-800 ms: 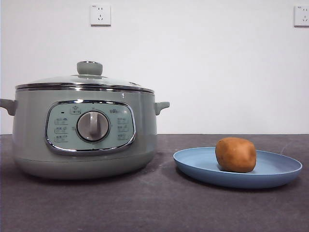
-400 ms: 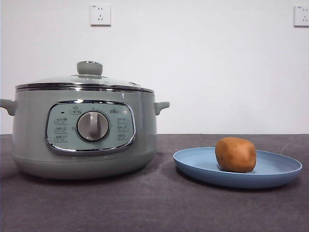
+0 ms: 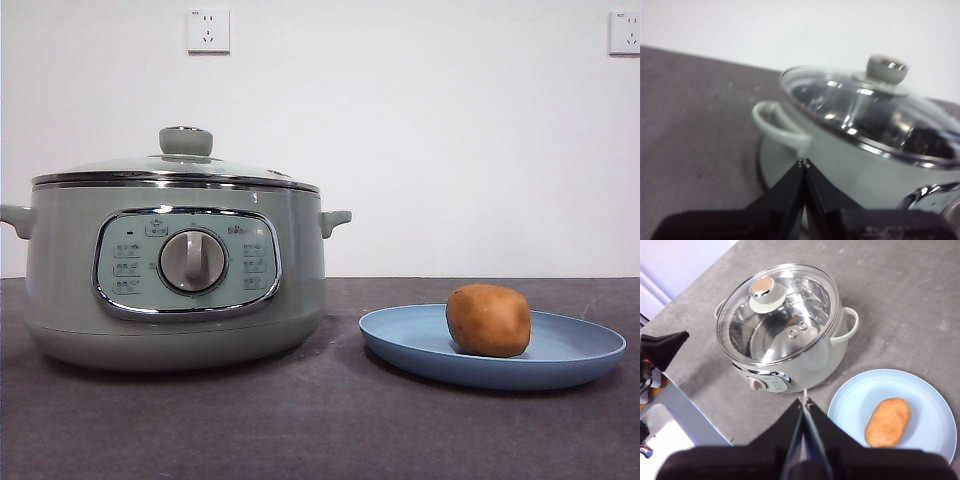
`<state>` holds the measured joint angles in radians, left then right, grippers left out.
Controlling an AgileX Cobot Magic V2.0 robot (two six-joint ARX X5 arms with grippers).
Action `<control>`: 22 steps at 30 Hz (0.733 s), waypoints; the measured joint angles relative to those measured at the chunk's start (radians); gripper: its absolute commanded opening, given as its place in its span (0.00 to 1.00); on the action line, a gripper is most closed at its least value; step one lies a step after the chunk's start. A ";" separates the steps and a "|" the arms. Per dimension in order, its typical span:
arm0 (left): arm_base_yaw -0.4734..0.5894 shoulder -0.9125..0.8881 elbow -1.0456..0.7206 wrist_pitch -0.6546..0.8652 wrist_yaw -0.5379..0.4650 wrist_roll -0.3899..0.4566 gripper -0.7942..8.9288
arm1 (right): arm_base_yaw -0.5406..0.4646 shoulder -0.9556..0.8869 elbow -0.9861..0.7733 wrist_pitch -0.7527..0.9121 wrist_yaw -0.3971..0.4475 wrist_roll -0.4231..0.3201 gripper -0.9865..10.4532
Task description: Take the potato out from the steamer,put the potato on the plate,close the lid
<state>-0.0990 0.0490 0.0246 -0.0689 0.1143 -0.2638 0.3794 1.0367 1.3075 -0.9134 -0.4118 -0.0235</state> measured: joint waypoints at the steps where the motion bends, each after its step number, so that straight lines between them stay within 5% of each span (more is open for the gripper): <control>1: 0.000 -0.008 0.000 -0.017 -0.003 0.000 0.08 | 0.000 0.000 0.000 0.000 0.000 0.000 0.09; 22: 0.000 -0.044 0.001 -0.135 -0.011 0.000 0.08 | 0.000 0.000 0.000 -0.006 0.000 0.000 0.09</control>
<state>-0.0990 0.0048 0.0254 -0.2039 0.1028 -0.2642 0.3794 1.0367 1.3075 -0.9192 -0.4118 -0.0235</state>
